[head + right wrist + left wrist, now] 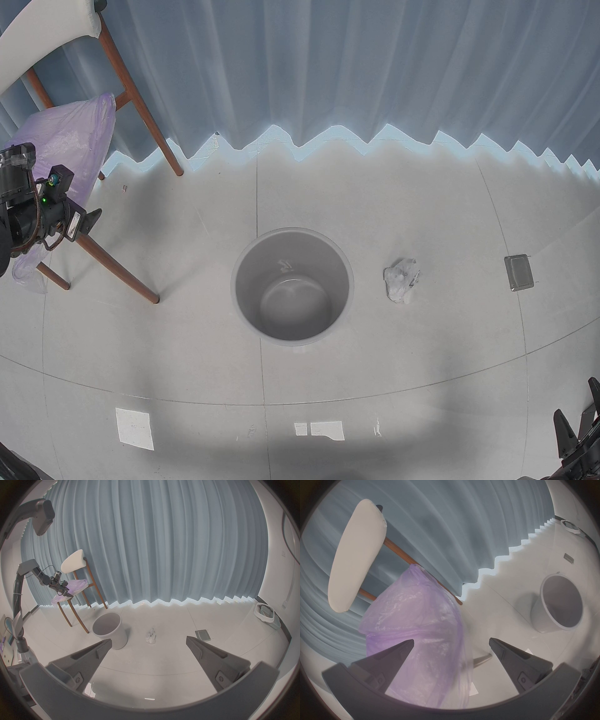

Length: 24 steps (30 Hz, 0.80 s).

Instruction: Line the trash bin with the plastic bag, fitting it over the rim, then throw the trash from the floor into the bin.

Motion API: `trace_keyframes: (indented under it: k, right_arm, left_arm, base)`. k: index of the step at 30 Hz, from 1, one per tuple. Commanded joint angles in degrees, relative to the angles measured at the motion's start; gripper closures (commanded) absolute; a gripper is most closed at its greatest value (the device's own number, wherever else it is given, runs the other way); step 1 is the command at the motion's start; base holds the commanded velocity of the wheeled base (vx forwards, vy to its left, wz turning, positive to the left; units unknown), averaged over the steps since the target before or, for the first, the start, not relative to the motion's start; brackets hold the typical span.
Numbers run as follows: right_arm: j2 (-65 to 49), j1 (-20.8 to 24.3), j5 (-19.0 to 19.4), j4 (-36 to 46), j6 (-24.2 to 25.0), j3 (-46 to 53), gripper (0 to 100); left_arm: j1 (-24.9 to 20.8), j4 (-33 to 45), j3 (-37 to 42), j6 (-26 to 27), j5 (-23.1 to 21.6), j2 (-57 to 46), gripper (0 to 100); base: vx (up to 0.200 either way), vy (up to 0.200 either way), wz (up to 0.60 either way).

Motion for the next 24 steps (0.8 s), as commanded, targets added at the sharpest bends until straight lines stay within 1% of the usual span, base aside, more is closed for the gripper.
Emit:
trace_keyframes:
  k: [1, 5, 8, 9, 14, 15, 17, 24]
  right_arm:
    - [-0.96, 0.01, 0.02, -0.04, -0.04, 1.01, 0]
    - [-0.96, 0.01, 0.02, -0.04, -0.04, 1.01, 0]
    - [-0.96, 0.01, 0.02, -0.04, -0.04, 1.01, 0]
    - [-0.96, 0.01, 0.02, -0.04, -0.04, 1.01, 0]
    - [-0.96, 0.01, 0.02, -0.04, -0.04, 1.01, 0]
    - [-0.96, 0.01, 0.02, -0.04, -0.04, 1.01, 0]
    - [-0.96, 0.01, 0.02, -0.04, -0.04, 1.01, 0]
    - [-0.96, 0.01, 0.02, -0.04, -0.04, 1.01, 0]
  left_arm:
    - [-0.34, -3.35, -0.95, 0.03, 1.23, 3.17, 0]
    - [-0.17, -8.1, -1.92, 0.2, 1.23, 6.15, 0]
    - [0.1, -8.8, -1.74, 1.26, 1.32, 6.33, 0]
    - [0.1, -8.8, -1.74, 1.35, 1.32, 6.33, 100]
    - [0.62, -8.8, -1.92, 1.35, 1.32, 6.33, 100]
    - [1.5, -8.71, -1.92, 1.44, 1.05, 6.07, 100]
    - [1.68, -8.89, -1.83, 1.17, 0.79, 5.63, 100]
    - [2.82, -8.18, -0.95, -1.29, 0.53, -2.2, 100]
  base:
    - [0.0, 0.0, 0.0]
    - [0.0, 0.0, 0.0]
    - [0.0, 0.0, 0.0]
    - [0.0, 0.0, 0.0]
    - [0.0, 0.0, 0.0]
    - [0.0, 0.0, 0.0]
    - [0.0, 0.0, 0.0]
    - [0.0, 0.0, 0.0]
